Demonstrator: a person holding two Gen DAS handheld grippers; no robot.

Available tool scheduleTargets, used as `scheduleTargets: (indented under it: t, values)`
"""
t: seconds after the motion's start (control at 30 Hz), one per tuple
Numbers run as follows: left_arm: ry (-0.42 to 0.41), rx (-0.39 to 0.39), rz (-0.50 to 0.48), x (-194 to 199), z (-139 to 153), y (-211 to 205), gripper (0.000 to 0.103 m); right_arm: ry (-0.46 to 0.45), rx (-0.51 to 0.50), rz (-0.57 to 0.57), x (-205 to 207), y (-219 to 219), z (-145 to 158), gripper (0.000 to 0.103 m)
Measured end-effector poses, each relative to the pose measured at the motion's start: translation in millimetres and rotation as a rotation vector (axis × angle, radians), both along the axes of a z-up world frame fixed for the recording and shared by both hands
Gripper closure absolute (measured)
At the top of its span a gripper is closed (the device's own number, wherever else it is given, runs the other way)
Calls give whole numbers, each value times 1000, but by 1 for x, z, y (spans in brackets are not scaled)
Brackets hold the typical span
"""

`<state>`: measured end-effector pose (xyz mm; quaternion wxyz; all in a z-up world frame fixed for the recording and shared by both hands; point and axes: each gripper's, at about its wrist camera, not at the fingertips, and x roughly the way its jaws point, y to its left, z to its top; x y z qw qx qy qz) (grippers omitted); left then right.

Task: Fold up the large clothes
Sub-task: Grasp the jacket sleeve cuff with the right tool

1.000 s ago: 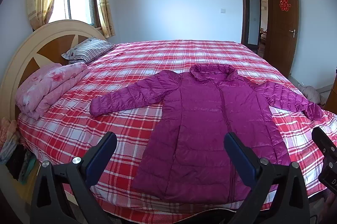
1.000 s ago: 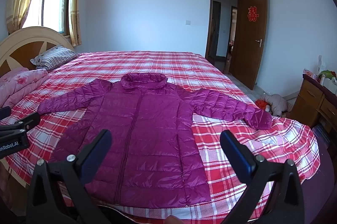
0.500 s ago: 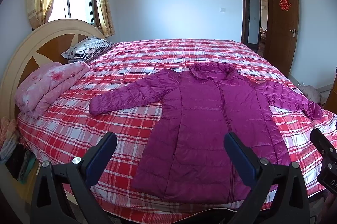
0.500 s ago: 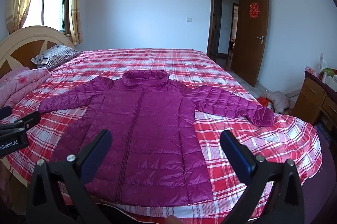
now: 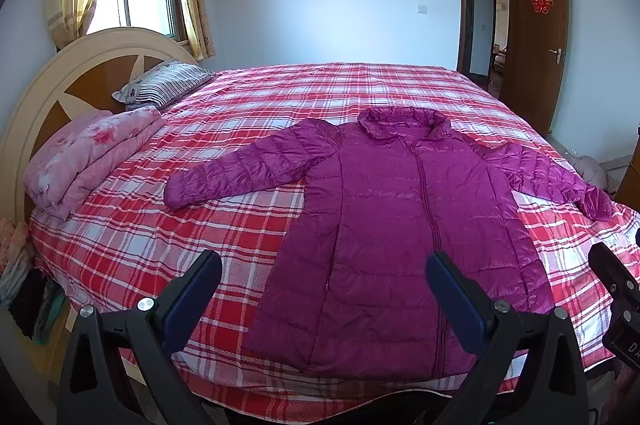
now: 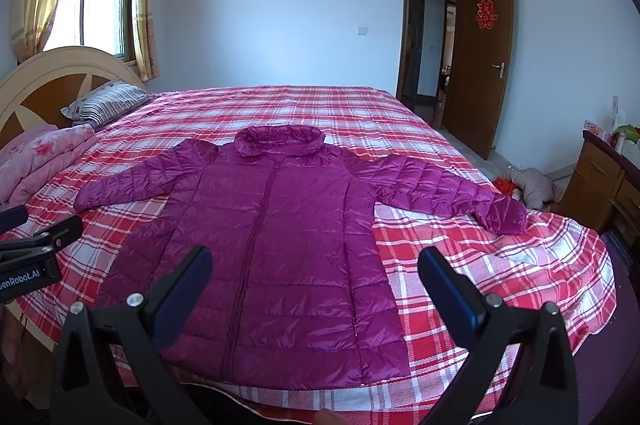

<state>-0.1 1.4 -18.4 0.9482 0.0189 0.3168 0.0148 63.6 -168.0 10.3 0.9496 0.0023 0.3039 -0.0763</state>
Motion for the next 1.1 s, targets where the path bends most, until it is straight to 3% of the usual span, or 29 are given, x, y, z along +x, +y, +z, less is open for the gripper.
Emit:
scheduleTargets:
  t: [0.27,0.43,0.53,0.67,0.8,1.03,1.1]
  values:
    - [12,-13,-6,8,-5,1,1,-14,7,5,2,-5,-4,0]
    - [60,-69,-78,27,-19,-4,1,-40,170,0,15,-41,-22,0]
    - [69,-38,-111,50,-31,-16,1,42,255,-55,33,-83,-49,0]
    - [90,7,-161,86,-48,-37,1,85,205,-197,47,-136,-78,0]
    - [97,28,-191,124,-61,-55,1,125,311,-322,58,-209,-105,0]
    - [106,61,-194,190,-85,-76,1,129,367,-501,74,-309,-116,0]
    - [124,65,-185,206,-91,-78,1,122,365,-553,79,-334,-115,4]
